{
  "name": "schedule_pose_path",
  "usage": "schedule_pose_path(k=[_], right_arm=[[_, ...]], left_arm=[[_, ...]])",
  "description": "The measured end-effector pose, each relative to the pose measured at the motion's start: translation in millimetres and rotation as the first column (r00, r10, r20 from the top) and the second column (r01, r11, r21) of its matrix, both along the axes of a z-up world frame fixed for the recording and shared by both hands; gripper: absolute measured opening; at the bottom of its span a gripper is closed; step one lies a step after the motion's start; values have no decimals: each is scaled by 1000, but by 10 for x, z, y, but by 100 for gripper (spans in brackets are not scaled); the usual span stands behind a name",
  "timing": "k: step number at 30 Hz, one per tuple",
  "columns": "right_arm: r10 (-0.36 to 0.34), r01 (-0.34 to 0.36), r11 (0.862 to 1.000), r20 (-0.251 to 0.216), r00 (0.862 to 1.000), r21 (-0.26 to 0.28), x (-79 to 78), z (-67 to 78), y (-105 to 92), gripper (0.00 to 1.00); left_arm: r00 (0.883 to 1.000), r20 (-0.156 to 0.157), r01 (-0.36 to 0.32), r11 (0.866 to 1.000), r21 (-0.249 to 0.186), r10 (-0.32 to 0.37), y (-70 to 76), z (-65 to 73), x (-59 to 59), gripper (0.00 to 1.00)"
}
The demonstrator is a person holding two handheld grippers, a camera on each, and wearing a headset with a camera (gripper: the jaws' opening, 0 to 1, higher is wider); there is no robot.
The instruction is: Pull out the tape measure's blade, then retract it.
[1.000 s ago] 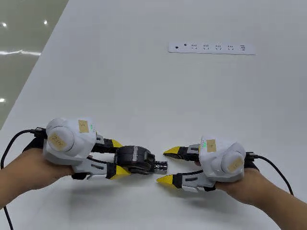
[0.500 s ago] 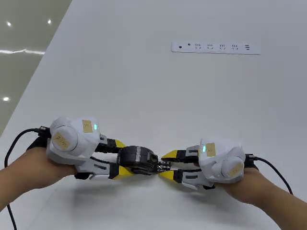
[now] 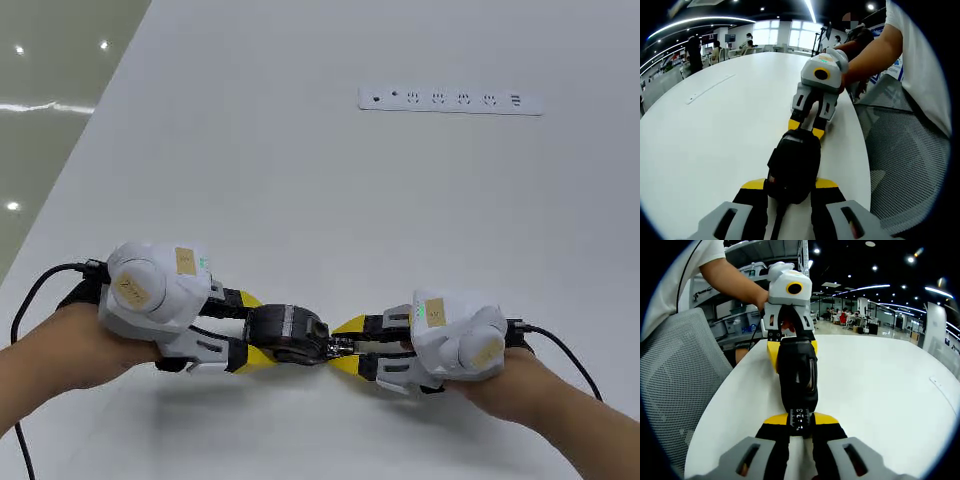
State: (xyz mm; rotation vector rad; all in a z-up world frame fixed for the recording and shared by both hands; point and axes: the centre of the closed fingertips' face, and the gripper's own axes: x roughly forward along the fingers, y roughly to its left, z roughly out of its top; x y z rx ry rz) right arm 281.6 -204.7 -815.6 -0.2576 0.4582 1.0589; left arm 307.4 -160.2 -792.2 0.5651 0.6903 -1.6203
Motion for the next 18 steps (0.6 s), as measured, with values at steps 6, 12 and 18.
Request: schedule_pose_path(k=[6, 12, 18], right_arm=[[17, -17, 1000, 12, 1000, -3, -9, 7, 2, 14], [18, -18, 1000, 15, 1000, -3, -10, 9, 2, 12], [34, -34, 999, 6, 999, -24, -34, 10, 8, 12]], left_arm=[[1000, 18, 9, 1000, 5, -9, 4, 0, -1, 30], [1000, 27, 16, 1000, 5, -16, 2, 0, -1, 29], [999, 40, 29, 1000, 4, -29, 3, 9, -16, 28]])
